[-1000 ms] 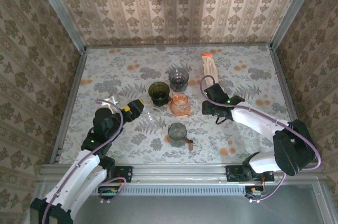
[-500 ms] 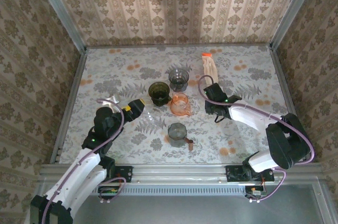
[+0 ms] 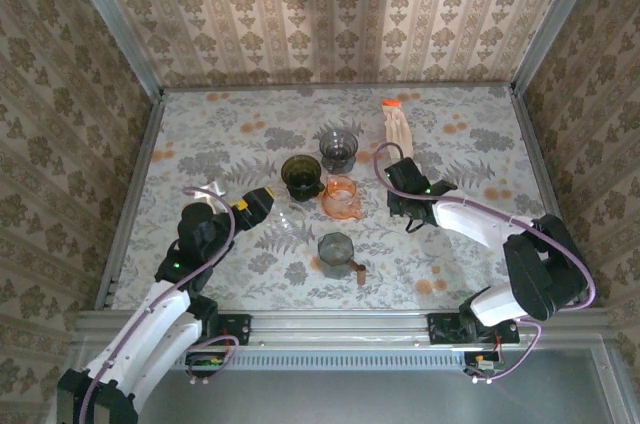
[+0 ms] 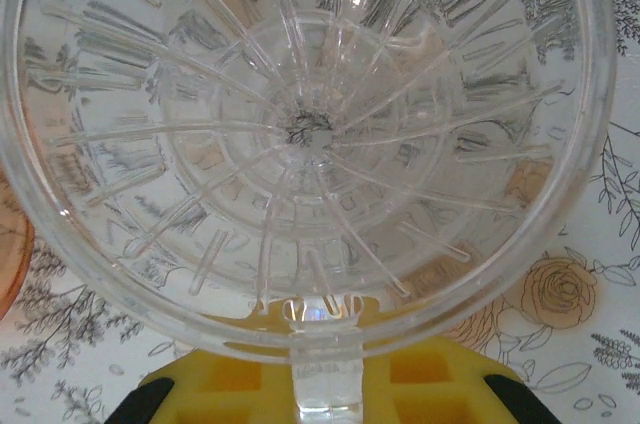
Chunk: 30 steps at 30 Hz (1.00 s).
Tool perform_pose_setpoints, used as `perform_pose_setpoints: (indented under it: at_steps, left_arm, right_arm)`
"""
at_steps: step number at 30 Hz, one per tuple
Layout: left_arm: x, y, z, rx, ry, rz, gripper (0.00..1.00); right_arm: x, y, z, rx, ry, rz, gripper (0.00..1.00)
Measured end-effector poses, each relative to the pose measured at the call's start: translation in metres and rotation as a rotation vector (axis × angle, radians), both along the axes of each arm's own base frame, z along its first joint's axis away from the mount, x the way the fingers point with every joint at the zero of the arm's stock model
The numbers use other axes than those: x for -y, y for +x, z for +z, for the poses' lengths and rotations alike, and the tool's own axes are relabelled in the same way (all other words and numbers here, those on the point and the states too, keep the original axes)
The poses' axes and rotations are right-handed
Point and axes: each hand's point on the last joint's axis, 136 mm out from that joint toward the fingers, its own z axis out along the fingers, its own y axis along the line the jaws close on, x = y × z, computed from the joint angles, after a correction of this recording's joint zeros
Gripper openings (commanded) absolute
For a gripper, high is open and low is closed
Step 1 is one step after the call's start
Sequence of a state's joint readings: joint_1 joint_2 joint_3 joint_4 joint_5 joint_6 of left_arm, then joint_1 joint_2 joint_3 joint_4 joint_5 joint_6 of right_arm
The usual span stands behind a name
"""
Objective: Place the coffee filter in the dripper
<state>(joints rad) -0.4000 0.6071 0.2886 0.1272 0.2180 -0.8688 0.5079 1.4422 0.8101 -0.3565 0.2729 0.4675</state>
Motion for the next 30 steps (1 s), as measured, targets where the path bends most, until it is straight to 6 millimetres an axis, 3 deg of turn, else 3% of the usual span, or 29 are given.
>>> perform_pose_setpoints:
  at_steps: [6,15,21,25,30]
  left_arm:
    - [0.001,-0.001,0.000,0.000,-0.001,-0.007,1.00]
    - [0.001,-0.001,0.000,0.000,-0.001,-0.007,1.00]
    - [0.001,-0.001,0.000,-0.001,-0.002,-0.007,1.00]
    - [0.001,-0.001,0.000,0.000,-0.002,-0.007,1.00]
    - [0.001,-0.001,0.001,0.000,-0.002,-0.007,1.00]
  right_arm:
    - [-0.023,-0.021,0.032,0.063,0.012,0.094,0.09]
    - [-0.046,-0.068,0.105,0.178,0.092,0.279,0.08]
    - [-0.077,-0.099,0.155,0.181,0.185,0.454,0.08]
    - [-0.095,-0.124,0.158,0.100,0.194,0.564,0.08]
    - [-0.109,-0.149,0.138,-0.021,0.120,0.655,0.08]
